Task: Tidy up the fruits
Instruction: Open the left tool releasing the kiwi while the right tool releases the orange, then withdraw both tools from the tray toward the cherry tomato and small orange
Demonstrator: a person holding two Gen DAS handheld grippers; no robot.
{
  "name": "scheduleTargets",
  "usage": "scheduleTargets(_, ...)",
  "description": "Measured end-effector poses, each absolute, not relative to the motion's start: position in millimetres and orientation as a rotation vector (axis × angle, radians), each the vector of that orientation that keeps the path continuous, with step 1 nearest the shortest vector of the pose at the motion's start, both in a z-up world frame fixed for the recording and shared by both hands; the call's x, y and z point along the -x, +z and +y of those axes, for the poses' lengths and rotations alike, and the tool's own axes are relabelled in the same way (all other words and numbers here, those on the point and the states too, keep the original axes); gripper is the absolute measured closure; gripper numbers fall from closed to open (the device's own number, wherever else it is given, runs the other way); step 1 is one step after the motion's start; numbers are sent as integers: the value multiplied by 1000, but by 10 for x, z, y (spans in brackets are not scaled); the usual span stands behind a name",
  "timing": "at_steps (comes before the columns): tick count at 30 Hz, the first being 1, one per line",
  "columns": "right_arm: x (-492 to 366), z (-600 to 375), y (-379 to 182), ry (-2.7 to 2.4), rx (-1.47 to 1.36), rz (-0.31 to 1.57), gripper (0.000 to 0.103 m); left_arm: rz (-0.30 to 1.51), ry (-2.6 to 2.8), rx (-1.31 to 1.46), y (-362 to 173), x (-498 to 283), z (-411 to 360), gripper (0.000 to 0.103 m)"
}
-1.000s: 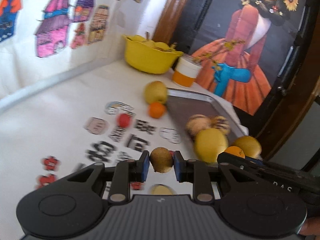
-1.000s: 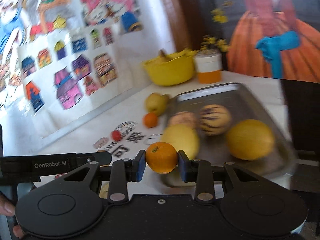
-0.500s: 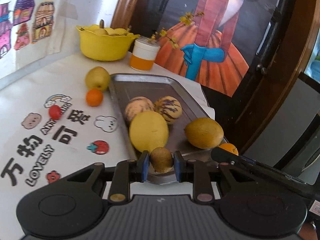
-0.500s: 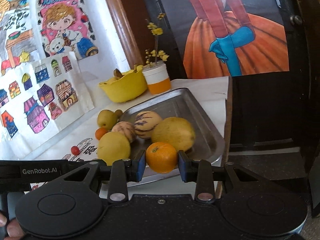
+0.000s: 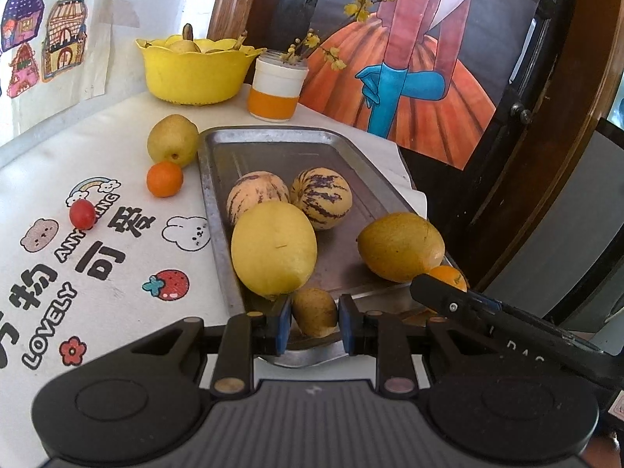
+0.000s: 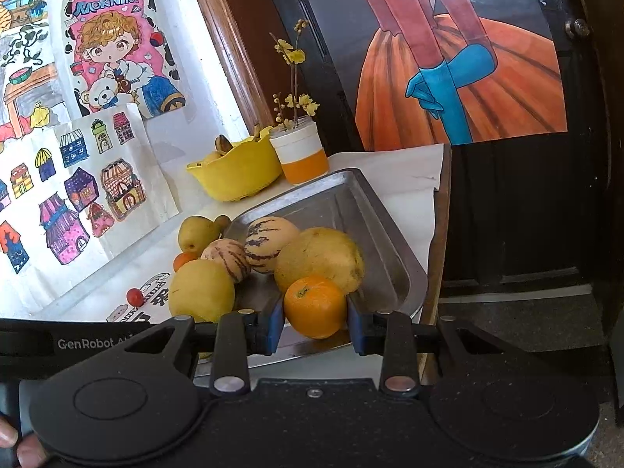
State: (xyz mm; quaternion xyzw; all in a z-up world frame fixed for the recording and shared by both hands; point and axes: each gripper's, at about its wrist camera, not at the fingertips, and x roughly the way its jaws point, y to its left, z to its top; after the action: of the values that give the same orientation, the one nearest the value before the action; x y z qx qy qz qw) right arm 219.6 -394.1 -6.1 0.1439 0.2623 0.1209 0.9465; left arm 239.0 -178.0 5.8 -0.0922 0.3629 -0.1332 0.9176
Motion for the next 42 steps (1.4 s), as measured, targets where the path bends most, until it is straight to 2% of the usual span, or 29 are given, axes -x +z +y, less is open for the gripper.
scheduleTargets(7, -2217, -3913, -50, 250, -287, 532, 66, 760, -274, 190, 38, -2415, -1781, 75)
scheduleTargets(11, -2197, -3916, -46, 259, -302, 524, 62, 767, -275, 191, 29, -2417, -1774, 75)
scheduleTargets(20, -2081, -3895, 52, 252, -300, 502, 44, 750, -255, 193, 113, -2319, -1710, 71)
scheduleTargets(23, -2008, -3892, 135, 244, -292, 478, 32, 728, -246, 200, 178, -2248, -1651, 60)
scheduleTargets(25, -1955, -3883, 195, 243, -284, 466, 23, 708, -239, 206, 224, -2192, -1603, 43)
scheduleTargets(29, -1838, -3842, 317, 234, -273, 439, 9, 659, -206, 219, 330, -2077, -1486, 24)
scheduleTargets(31, -1772, -3814, 375, 234, -271, 427, 2, 630, -180, 228, 384, -2009, -1400, 8)
scheduleTargets(34, -1685, -3764, 451, 236, -261, 418, 1, 585, -135, 248, 447, -1915, -1253, 0)
scheduleTargets(42, -1463, -3497, 577, 263, -185, 446, 1, 541, -23, 305, 508, -1726, -794, 0)
